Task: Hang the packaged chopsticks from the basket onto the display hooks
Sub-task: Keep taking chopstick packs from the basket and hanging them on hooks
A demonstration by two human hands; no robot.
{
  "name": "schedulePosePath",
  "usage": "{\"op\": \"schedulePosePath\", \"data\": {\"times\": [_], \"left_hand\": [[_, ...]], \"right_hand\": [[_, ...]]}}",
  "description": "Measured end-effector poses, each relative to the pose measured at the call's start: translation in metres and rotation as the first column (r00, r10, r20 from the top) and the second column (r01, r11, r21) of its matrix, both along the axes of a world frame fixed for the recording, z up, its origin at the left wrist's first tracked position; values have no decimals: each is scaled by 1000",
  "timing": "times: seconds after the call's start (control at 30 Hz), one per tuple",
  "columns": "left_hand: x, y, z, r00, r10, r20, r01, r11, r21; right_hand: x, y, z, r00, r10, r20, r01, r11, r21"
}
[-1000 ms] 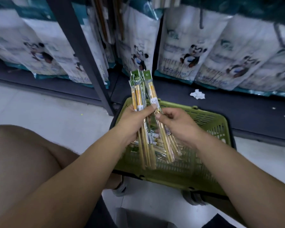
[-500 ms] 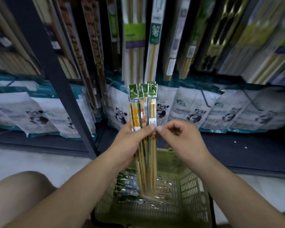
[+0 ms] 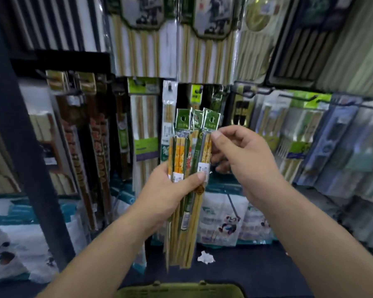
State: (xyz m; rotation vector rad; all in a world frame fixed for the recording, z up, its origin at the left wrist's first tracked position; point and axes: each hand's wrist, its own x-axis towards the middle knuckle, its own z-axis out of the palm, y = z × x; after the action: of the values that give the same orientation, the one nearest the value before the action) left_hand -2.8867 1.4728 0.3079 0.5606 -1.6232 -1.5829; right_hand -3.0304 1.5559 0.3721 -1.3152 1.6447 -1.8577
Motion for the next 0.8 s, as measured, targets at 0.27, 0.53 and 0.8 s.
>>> {"op": "schedulePosePath", "data": {"times": [0.27,0.53,0.8], "left_hand": [[-14,-2,10,998,43,-40,-42,999,24],[-12,-10,11,997,45,-59,-41,997,66],[-11,-10,10,998,37,-51,-35,998,43]], "right_hand": [[-12,-16,21,998,-52,-30,50,998,-48],[-28,-31,45,986,-168,13,169,982,-83],[-36,-43,45,970,-243,-4,243,968,-58]]}}
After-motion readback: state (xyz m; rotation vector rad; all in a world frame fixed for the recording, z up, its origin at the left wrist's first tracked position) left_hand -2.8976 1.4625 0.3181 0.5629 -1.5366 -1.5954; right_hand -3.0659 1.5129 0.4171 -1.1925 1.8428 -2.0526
